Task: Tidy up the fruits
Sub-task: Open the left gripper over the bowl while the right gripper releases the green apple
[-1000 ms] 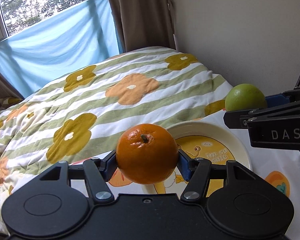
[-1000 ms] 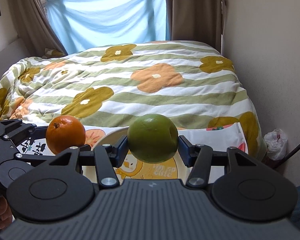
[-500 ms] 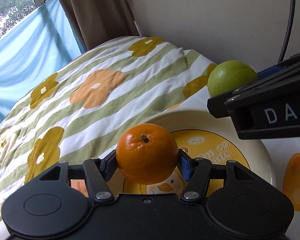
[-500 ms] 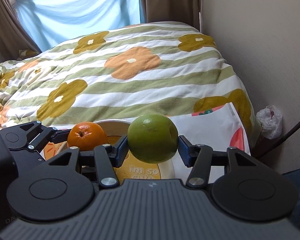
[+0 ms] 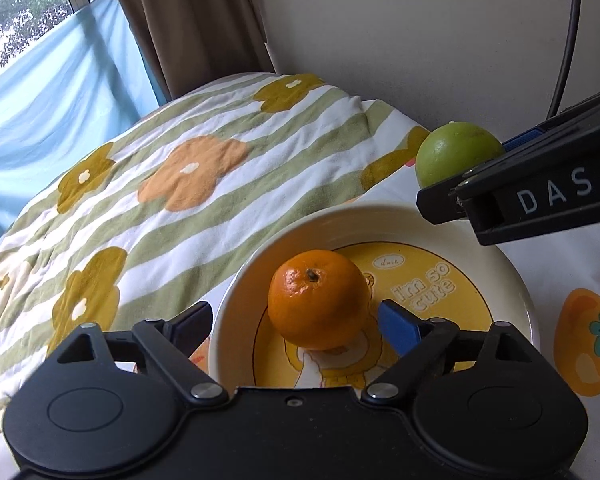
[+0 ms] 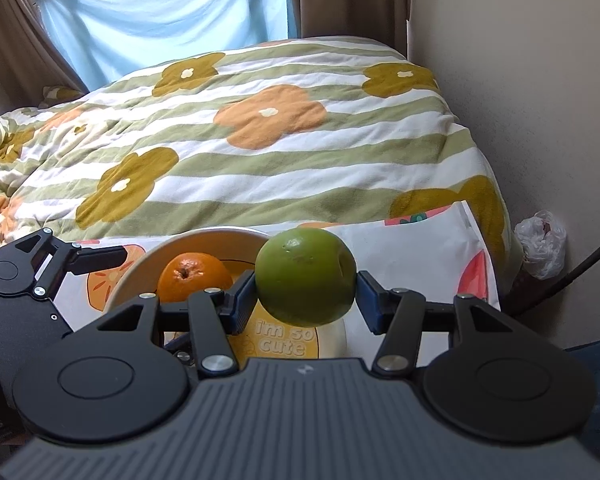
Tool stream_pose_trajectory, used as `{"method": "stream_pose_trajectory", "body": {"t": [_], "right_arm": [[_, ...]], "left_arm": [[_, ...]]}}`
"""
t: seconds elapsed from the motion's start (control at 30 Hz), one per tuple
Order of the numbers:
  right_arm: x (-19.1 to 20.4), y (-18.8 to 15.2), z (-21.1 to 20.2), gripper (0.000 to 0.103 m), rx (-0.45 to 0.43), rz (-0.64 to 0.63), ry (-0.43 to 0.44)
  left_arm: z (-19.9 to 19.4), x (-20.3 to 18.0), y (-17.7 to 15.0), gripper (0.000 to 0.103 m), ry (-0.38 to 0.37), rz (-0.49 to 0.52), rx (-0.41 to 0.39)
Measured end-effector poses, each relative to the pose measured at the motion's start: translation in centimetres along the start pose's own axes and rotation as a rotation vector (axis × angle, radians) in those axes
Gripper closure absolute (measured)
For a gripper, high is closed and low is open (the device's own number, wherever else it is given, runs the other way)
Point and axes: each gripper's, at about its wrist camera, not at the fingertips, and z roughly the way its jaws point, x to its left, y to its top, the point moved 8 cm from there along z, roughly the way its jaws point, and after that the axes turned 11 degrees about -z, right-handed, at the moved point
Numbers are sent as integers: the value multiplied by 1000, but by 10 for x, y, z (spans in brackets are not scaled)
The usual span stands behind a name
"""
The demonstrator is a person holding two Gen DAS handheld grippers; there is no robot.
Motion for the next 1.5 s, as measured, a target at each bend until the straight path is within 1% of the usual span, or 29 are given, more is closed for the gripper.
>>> {"method": "stream_pose_trajectory", "body": {"t": [0.17, 0.3, 0.57, 0.7, 0.77, 0.8, 0.83, 0.87, 0.93, 1.07, 1.2, 1.37, 1.5], "right_arm": [[12, -6, 5, 35, 13, -72, 21], [23, -14, 15, 35, 24, -152, 12], [35, -21, 30, 35, 24, -243, 25], [37, -25, 34, 34, 28, -253, 31], [38, -24, 33, 31, 24, -247, 38], [38, -24, 31, 21, 7, -247, 37], [37, -21, 27, 5, -13, -248, 26], [37, -20, 24, 0, -31, -249, 12], [35, -17, 17, 0, -73, -247, -12], [34, -16, 14, 0, -60, -244, 0], [32, -15, 3, 0, -69, -227, 3], [32, -15, -21, 0, -87, -220, 7], [30, -16, -45, 0, -106, -212, 21]], "left_arm": [[-13, 11, -9, 10, -5, -69, 23], [-17, 17, -15, 10, -6, -118, 47], [-22, 23, -22, 10, 12, -149, 60], [-22, 23, -28, 10, 16, -155, 74], [-22, 23, -29, 11, 17, -155, 77], [-22, 23, -30, 10, 19, -157, 79], [-22, 23, -30, 10, 18, -158, 80], [-23, 24, -30, 10, 17, -160, 80], [-24, 24, -31, 10, 19, -160, 81], [-26, 24, -29, 10, 24, -162, 80], [-36, 23, -26, 10, 29, -172, 64], [-55, 19, -20, 10, 43, -181, 35], [-78, 14, -18, 11, 59, -201, 2]]}}
